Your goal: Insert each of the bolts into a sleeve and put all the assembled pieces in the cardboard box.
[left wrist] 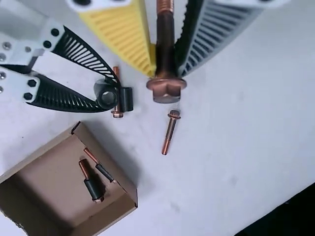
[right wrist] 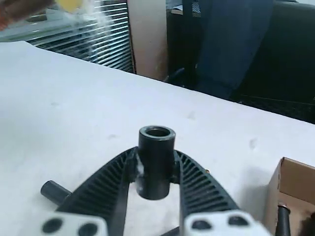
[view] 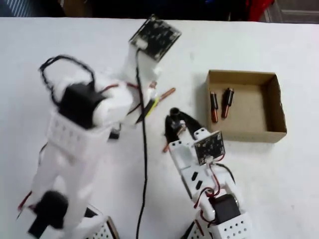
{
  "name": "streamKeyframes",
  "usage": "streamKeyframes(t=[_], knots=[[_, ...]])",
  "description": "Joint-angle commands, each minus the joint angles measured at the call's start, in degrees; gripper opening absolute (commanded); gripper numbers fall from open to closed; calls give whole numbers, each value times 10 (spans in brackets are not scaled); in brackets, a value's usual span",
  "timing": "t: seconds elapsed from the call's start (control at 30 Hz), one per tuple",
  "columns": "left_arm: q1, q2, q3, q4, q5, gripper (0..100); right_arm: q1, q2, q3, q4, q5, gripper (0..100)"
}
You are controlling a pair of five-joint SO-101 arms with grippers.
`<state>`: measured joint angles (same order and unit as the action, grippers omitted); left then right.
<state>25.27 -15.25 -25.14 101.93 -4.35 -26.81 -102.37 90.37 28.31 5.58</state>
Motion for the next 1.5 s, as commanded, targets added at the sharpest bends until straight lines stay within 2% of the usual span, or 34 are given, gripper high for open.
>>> streamKeyframes(t=[0.0, 0.27, 0.67, 0.8, 1.0, 1.13, 1.27, 1.47], knots=[[-7, -102, 62, -32, 5, 20, -28, -7, -7, -26, -4, 17], [-7, -286, 305, -194, 5, 20, -33, -7, -2, -48, -4, 17], [-1, -472, 637, -584, 7, 20, -34, -7, 18, -49, -4, 17], [22, -516, 723, -682, 7, 20, -34, -7, 18, -51, -4, 17], [63, -557, 785, -755, 7, 20, -35, -7, 18, -88, -4, 17], [65, -579, 832, -831, 7, 20, -71, -7, 18, -93, -4, 17], [62, -621, 891, -917, 57, 20, -92, -7, 18, -93, -4, 17], [63, -675, 950, -953, 77, 20, -91, -7, 18, -93, -4, 17]])
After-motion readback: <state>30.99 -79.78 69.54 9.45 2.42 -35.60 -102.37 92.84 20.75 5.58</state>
